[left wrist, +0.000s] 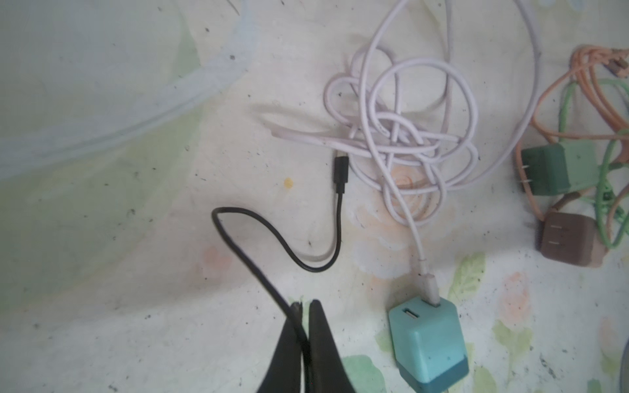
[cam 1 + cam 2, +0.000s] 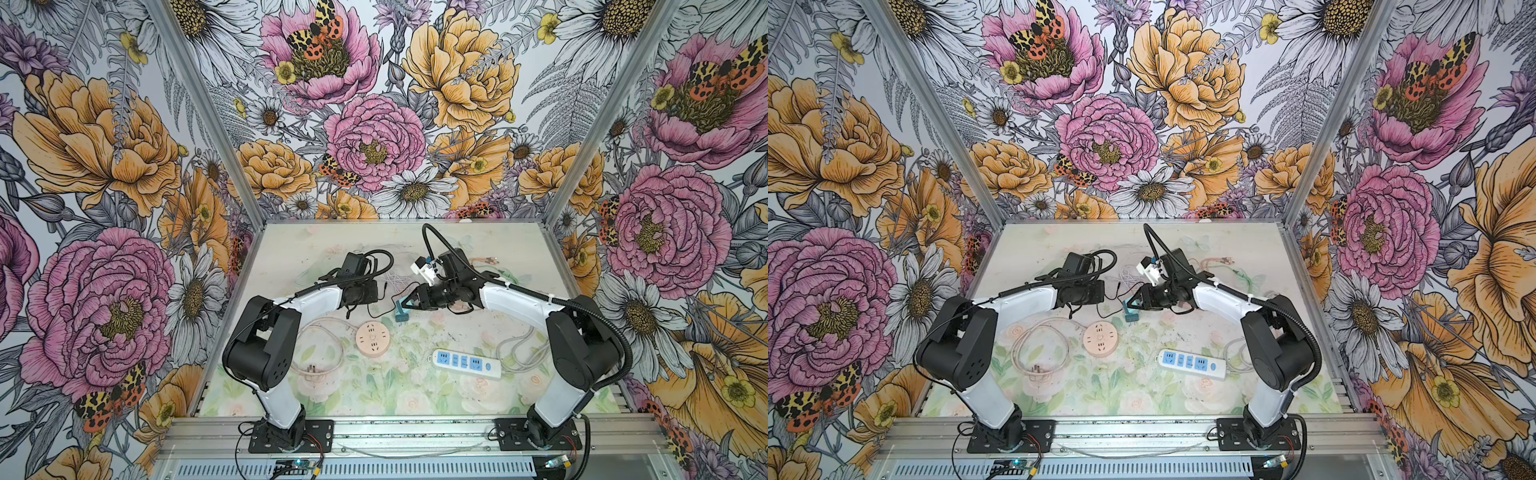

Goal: Insert plugs into power strip
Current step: Pick up the power cord from the center of the table, then place the power cord at the middle-left of the table.

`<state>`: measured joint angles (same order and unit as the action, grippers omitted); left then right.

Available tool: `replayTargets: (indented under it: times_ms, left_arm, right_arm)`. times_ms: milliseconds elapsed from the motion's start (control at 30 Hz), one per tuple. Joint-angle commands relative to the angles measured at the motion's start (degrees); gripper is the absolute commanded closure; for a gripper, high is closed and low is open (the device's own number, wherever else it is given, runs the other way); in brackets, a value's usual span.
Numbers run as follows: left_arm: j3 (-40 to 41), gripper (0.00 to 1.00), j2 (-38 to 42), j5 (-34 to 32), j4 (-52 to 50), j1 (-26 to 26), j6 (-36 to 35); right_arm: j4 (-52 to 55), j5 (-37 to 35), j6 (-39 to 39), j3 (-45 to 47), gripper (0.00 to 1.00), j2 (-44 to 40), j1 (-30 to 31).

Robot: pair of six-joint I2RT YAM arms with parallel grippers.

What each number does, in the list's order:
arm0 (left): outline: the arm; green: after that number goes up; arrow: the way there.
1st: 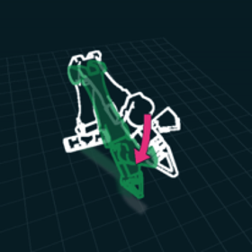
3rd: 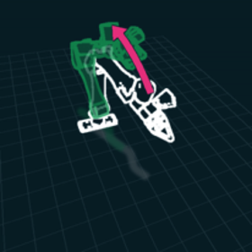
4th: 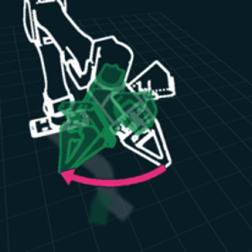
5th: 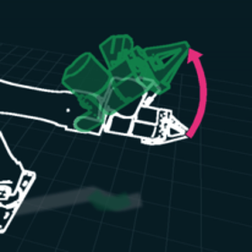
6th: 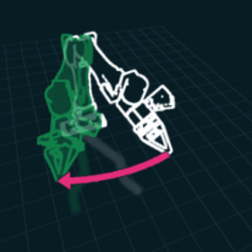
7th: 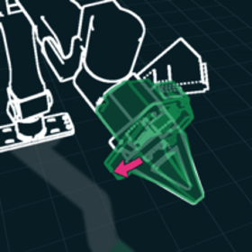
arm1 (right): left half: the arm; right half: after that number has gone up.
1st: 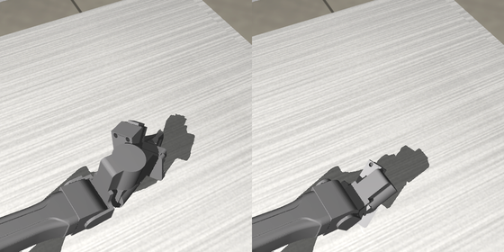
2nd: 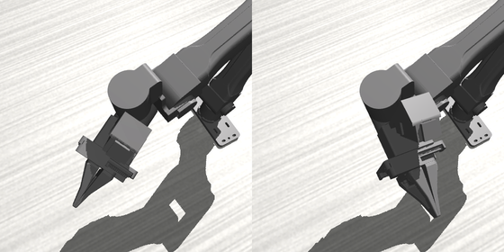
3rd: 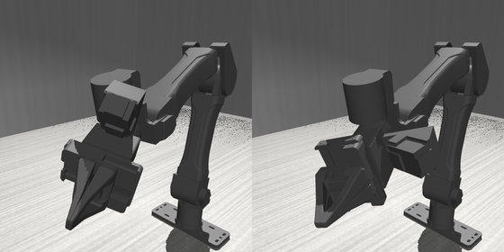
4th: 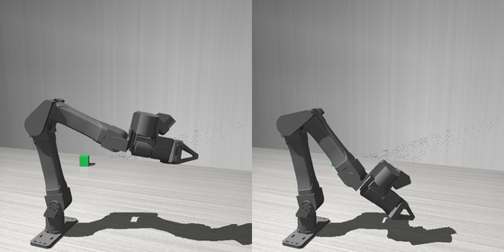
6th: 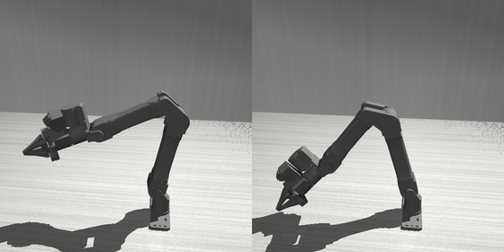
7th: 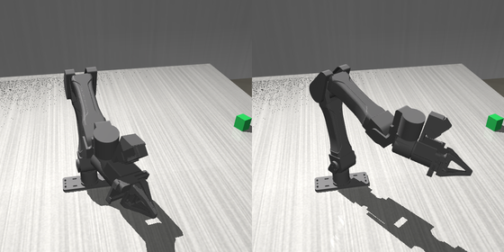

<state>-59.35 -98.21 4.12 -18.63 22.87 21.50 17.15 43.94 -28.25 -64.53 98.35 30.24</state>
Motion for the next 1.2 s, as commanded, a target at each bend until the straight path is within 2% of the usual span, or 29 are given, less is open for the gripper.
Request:
replayTargets:
  times_ms: [0, 167, 333, 667, 900, 1167]
  left_arm:
    - [-1.08, 0.95, 2.87, -3.44, 0.00, -3.47, 1.41]
    - [-0.13, 0.97, 10.02, -5.04, 0.04, -9.23, 1.61]
    - [0.52, 0.97, 13.61, -2.42, -0.61, -14.96, 1.03]
    - [3.62, 0.96, 9.55, -0.31, -1.32, -19.28, 1.36]
    - [2.27, 0.95, 6.11, 2.38, -1.15, -21.08, 1.21]
    - [0.86, 0.95, 3.08, 4.22, -0.86, -22.36, 0.31]
  right_arm:
    - [0.31, -1.46, -0.06, 0.37, 1.00, -2.45, 0.72]
    - [2.34, -2.99, 1.04, -0.55, 1.00, -2.50, 1.63]
    - [6.96, -7.02, 3.88, -4.39, 1.00, -0.84, 4.76]
    - [17.41, -15.61, 10.49, -14.42, 1.00, 3.30, 9.28]
    - [27.60, -23.27, 17.54, -23.17, 1.00, 7.65, 11.99]
    - [30.31, -26.74, 16.62, -27.82, 1.00, 10.64, 14.83]
